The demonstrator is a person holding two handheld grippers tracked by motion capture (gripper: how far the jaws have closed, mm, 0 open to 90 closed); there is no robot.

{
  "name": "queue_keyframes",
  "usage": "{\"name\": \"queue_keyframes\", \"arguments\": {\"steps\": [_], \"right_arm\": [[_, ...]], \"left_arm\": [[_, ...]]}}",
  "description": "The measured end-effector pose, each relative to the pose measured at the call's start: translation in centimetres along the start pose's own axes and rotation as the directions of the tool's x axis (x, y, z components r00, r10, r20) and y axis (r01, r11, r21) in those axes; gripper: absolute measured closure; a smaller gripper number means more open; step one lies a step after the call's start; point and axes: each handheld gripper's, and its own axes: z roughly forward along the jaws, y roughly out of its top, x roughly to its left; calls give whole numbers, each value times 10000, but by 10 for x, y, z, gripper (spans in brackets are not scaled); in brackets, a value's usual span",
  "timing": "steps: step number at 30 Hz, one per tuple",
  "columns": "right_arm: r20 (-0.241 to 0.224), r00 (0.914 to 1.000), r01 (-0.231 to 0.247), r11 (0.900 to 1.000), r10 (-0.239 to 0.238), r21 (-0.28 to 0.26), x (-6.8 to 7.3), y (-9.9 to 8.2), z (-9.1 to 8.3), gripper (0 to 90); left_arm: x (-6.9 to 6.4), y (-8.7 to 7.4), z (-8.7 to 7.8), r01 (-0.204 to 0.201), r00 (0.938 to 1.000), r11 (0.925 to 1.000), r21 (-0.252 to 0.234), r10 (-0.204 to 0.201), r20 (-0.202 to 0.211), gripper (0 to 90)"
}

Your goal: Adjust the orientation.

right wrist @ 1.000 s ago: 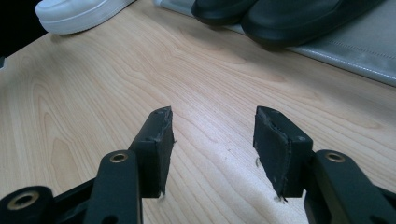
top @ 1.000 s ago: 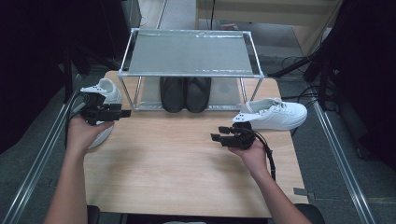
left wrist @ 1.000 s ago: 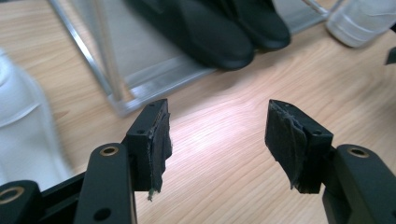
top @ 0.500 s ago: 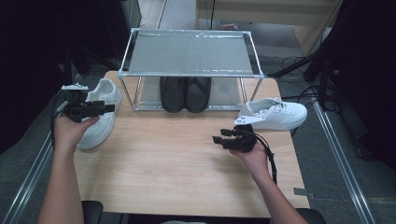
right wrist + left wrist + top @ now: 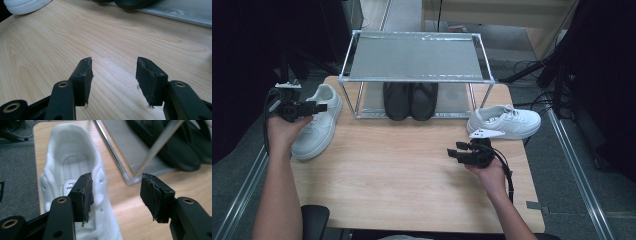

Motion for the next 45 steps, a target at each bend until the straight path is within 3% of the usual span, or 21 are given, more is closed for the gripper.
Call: {"name": "queue_keyframes", "arguments": {"steps": [5, 9, 14, 17, 20, 22, 28, 35, 45], "right_arm": [[104, 9999, -95, 9999, 95, 33, -1, -4, -4, 482], [219, 9997, -120, 9999, 120, 9, -2, -7, -7, 482], [290, 9994, -198, 9998, 197, 28, -4, -10, -8, 479], [327, 9992, -222, 9998, 221, 17, -4, -11, -8, 477], [366, 9991, -224, 9997, 223, 29, -5, -11, -8, 476], [356, 9990, -275, 9996, 272, 64, -5, -12, -8, 475], [382, 9988, -297, 9995, 293, 99, -6, -12, -6, 472], [389, 9988, -303, 9995, 300, 81, -6, -12, -6, 470], [337, 9990, -312, 9995, 310, 60, -5, -10, -5, 470]], "left_arm": [[11, -1, 12, 233, 9994, 9995, 197, -228, -265, 452], [17, -4, 21, 448, 9990, 9989, 110, -448, -15, 486], [14, -4, 37, 147, 9999, 9981, 595, -145, -33, 521], [10, -4, 41, -137, 9995, 9971, 750, 157, -259, 560], [10, -7, 45, -305, 9995, 9938, 1073, 308, -17, 639], [10, -8, 46, -377, 9992, 9941, 1015, 385, -62, 706], [14, -10, 46, -88, 9997, 9955, 946, 66, 243, 810], [11, -5, 39, -193, 9997, 9924, 1216, 171, 193, 826], [11, -2, 17, 262, 9989, 9964, 805, -292, 363, 828]]}}
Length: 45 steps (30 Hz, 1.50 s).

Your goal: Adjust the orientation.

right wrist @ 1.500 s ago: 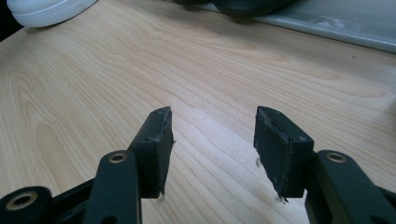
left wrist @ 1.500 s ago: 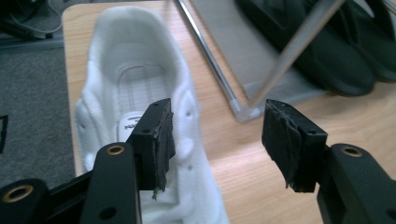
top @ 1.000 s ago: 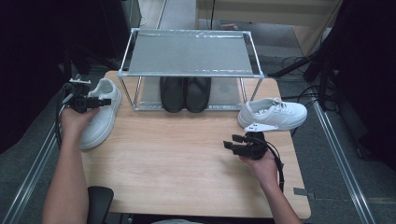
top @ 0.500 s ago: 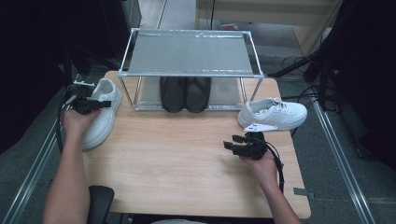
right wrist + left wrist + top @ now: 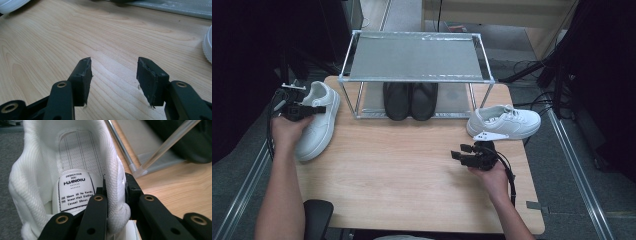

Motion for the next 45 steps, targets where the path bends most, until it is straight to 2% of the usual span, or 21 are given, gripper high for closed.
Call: {"name": "queue_keyframes", "arguments": {"steps": [9, 17, 23, 29, 33, 35, 45], "right_arm": [[-168, 9997, 153, 9999, -153, -18, 2, 5, 6, 468], [-340, 9989, 331, 9994, -330, 32, 4, 11, 11, 464], [-497, 9977, 454, 9990, -451, 46, 6, 16, 16, 463], [-683, 9957, 630, 9980, -625, 57, 9, 21, 22, 462], [-817, 9941, 725, 9973, -717, 67, 11, 24, 26, 461], [-871, 9935, 749, 9971, -739, 91, 11, 26, 28, 460], [-1054, 9910, 840, 9964, -826, 88, 12, 34, 35, 461]], "left_arm": [[-9, -5, -19, 111, 9999, 9997, -232, -109, 124, 828], [-18, -14, -29, 71, 9999, 10000, -10, -71, 131, 827], [-24, -22, -35, 191, 9990, 9998, -12, -191, 397, 826], [-35, -30, -40, -99, 9993, 9994, 336, 87, 357, 824], [-41, -36, -45, -103, 9993, 9996, 278, 93, 372, 825], [-43, -38, -48, 56, 9989, 9997, 256, -67, 468, 825], [-62, -55, -56, -118, 9974, 9992, 387, 91, 714, 824]]}}
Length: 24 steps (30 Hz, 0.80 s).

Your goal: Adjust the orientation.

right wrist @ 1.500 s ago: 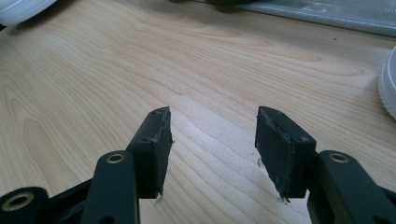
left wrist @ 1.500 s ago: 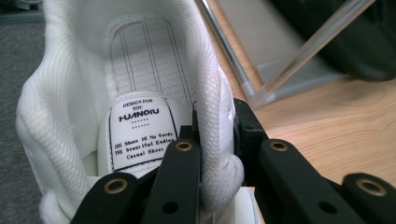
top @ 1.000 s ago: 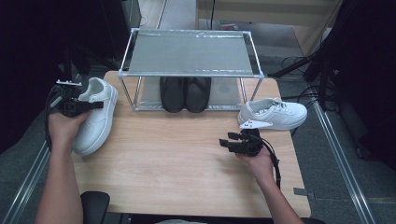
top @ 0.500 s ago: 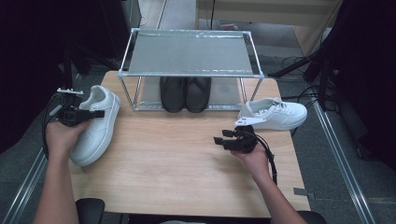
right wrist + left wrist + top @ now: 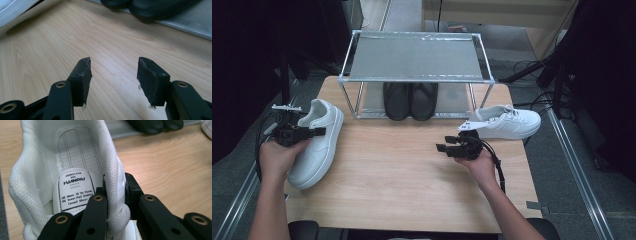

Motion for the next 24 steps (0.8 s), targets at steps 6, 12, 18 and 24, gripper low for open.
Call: {"name": "queue_keyframes", "arguments": {"steps": [6, 12, 18, 24], "right_arm": [[-158, 9999, 48, 10000, -48, 13, 1, 4, 6, 460], [-259, 9996, 129, 9999, -127, 70, 2, 7, 10, 460], [-341, 9992, 196, 9997, -191, 155, 3, 9, 14, 459], [-397, 9989, 251, 9994, -242, 237, 4, 9, 17, 459]], "left_arm": [[-15, -9, -1, -201, 9997, 9998, 64, 200, 136, 824], [-30, -12, 1, -447, 9980, 9989, 115, 441, 446, 824], [-46, -12, 4, -836, 9944, 9964, 161, 824, 665, 823], [-61, -9, 10, -1092, 9892, 9939, 152, 1071, 999, 824]]}}
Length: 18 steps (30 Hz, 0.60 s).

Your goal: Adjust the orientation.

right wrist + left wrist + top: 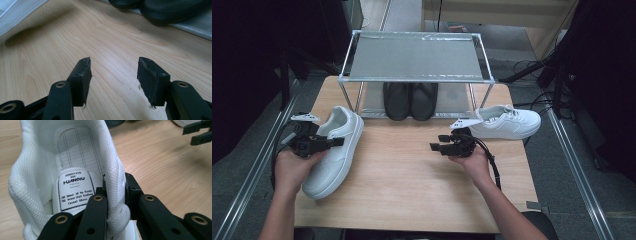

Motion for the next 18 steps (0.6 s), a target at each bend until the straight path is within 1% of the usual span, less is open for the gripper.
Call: {"name": "queue_keyframes", "arguments": {"steps": [3, 6, 9, 12, 13, 18], "right_arm": [[-6, 10000, -14, 10000, 14, 14, 0, 0, 1, 459], [-3, 10000, -9, 10000, 9, -6, 0, 0, 0, 458], [-9, 10000, -23, 10000, 23, -2, 0, 0, 0, 457], [7, 10000, -31, 10000, 31, 34, 0, -1, -1, 455], [32, 10000, -14, 10000, 14, 55, 0, -1, -1, 454], [76, 10000, -59, 9999, 59, 93, 1, -3, -2, 453]], "left_arm": [[-9, 1, 6, -127, 9998, 9999, 56, 126, 171, 824], [-17, 2, 14, -260, 9984, 9994, 211, 249, 503, 824], [-25, 4, 20, -428, 9968, 9985, 340, 403, 694, 823], [-32, 6, 26, -661, 9943, 9969, 433, 621, 869, 824], [-33, 6, 28, -685, 9936, 9966, 462, 639, 935, 824], [-45, 10, 40, -999, 9873, 9932, 590, 916, 1300, 823]]}}
